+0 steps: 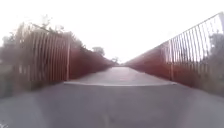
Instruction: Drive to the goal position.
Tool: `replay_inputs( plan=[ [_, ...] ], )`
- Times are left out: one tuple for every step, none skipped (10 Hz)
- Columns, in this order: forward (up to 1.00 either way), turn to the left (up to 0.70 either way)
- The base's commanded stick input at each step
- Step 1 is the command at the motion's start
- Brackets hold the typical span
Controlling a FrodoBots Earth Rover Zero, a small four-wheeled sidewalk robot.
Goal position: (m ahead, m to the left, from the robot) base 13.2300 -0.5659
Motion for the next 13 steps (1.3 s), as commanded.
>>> replay_inputs(
  plan=[
    [0.70, 0.00],
    [0.70, 0.00],
    [0.70, 0.00],
    [0.70, -0.35],
    [0.70, -0.35],
    [0.70, -0.35],
    [0.70, -0.35],
    [0.70, -0.35],
    [0.70, -0.35],
    [0.70, -0.35],
    [0.70, -0.35],
    [0.70, -0.35],
    [0.70, -0.35]
  ],
)
